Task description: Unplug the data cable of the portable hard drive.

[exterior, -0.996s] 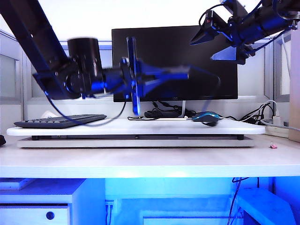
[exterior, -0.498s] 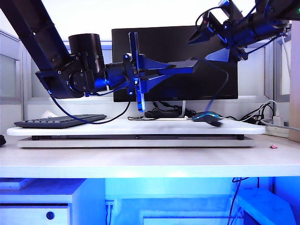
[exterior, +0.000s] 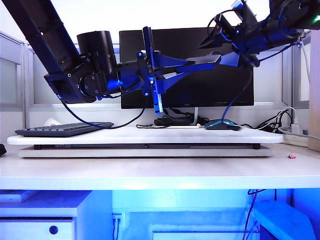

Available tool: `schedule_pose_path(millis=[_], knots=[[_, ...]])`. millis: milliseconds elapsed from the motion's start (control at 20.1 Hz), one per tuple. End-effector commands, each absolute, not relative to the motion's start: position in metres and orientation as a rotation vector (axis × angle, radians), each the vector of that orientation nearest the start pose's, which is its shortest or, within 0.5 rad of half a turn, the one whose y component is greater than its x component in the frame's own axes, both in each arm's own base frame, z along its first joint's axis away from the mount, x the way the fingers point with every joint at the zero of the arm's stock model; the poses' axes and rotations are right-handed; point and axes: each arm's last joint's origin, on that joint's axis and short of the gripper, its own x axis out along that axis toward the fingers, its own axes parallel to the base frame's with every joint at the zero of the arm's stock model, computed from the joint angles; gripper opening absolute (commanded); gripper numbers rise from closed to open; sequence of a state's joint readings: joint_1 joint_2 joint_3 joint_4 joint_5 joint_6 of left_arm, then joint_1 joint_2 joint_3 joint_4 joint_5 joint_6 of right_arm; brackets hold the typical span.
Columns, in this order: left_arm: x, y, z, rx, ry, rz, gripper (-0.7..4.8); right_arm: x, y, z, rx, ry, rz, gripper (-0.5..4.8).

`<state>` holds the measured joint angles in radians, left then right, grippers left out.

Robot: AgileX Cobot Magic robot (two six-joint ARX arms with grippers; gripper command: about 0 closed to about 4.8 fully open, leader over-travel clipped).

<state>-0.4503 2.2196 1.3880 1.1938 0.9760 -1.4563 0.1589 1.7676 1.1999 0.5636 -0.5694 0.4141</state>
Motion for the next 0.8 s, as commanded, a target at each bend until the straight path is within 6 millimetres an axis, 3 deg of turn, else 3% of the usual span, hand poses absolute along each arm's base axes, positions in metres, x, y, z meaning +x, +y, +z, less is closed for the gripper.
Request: schedule_pose_path(millis=[50,149,199,299,698,797], knots=[[0.409,-0.224,0.211,-1.052,0.646,-1.421,-0.05,0.401,0.08,0.288,0.403,0.142,0.737,2.18],[0.409,-0.224,0.211,-1.054,0.643,-1.418,-0.05,0.401,0.08,0.29,0.399,0.124,0.742,1.38],[0.41,-0.224,0.211,-1.058,0.639,-1.413,-0.05,0.401,0.081,0.289,0.399,0.128,0.747,0.66],[0.41,-0.224,0.212,-1.058,0.638,-1.413,-0.05,0.4,0.081,0.289,0.39,0.127,0.759,-0.08],[0.405,-0.228,0.21,-1.014,0.73,-1.485,-0.05,0.403,0.078,0.294,0.385,0.064,0.678,-0.08],[0.404,-0.23,0.206,-1.018,0.832,-1.491,-0.05,0.416,0.078,0.295,0.387,0.066,0.669,-0.09]])
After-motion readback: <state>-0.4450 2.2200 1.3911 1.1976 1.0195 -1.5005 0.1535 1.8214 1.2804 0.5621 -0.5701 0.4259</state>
